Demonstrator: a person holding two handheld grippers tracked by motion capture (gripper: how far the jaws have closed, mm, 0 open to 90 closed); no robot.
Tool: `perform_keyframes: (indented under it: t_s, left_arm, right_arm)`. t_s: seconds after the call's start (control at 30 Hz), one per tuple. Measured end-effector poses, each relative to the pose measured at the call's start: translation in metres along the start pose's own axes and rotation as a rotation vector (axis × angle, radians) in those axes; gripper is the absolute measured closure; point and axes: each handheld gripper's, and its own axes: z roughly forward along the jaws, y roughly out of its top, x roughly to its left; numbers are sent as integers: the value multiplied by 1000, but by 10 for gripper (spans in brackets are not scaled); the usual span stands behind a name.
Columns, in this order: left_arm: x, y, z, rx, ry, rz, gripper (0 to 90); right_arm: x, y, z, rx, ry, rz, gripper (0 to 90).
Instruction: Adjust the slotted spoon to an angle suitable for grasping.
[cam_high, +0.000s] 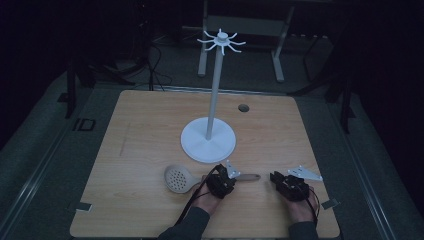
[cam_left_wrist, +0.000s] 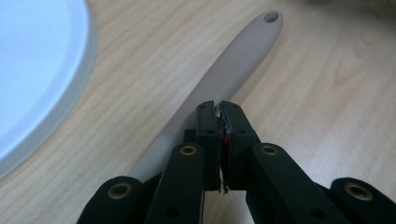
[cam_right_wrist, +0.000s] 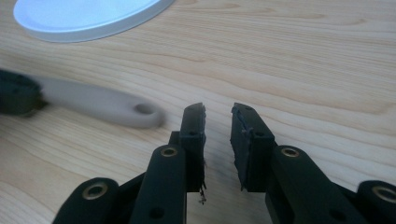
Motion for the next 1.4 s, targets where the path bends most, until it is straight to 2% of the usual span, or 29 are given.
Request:
perform_keyframes:
  t_s: [0.07,0.1,0.17,0.2,0.23,0.37,0.47,0.67,0.73,0.77,0.87,0.97,1.07,1.17,1.23,1.37,1.4]
  left_arm:
    - [3,0,-5,-13,10,-7,858]
    - [10,-1,-13,-32,15,-24,853]
    - [10,-1,-13,-32,15,-24,852]
    - [21,-1,-26,-67,28,-56,851]
    - [24,-1,-30,-81,34,-67,851]
    - [38,0,-47,-130,51,-93,838]
    - [47,0,-58,-160,63,-103,827]
    - [62,0,-75,-186,91,-110,814]
    - [65,-1,-79,-188,95,-109,807]
    - [66,-2,-81,-188,99,-104,800]
    - [70,-2,-85,-191,104,-95,791]
    - [72,-1,-86,-195,105,-103,784]
    - [72,2,-85,-195,102,-90,772]
    - [71,4,-85,-199,103,-79,755]
    - [72,6,-87,-200,103,-76,746]
    - [75,8,-92,-205,112,-69,730]
    - [77,9,-93,-207,112,-68,726]
  right_arm:
    - [5,1,3,5,3,-5,755]
    - [8,2,5,18,3,-4,767]
    - [10,3,5,23,0,6,767]
    - [12,3,6,28,-4,20,789]
    - [13,4,6,34,-8,29,795]
    - [16,3,11,57,-7,49,801]
    - [20,5,17,61,-11,38,801]
    - [28,10,29,75,-23,41,887]
    - [29,11,30,77,-23,44,895]
    - [29,13,33,78,-12,61,897]
    - [33,16,38,77,-9,52,898]
    - [39,19,45,70,2,64,898]
    - [51,23,52,71,10,34,897]
    - [61,25,56,76,39,-9,887]
    - [65,25,56,77,42,-23,847]
    - [59,24,54,54,69,6,780]
    - [57,24,52,48,63,6,773]
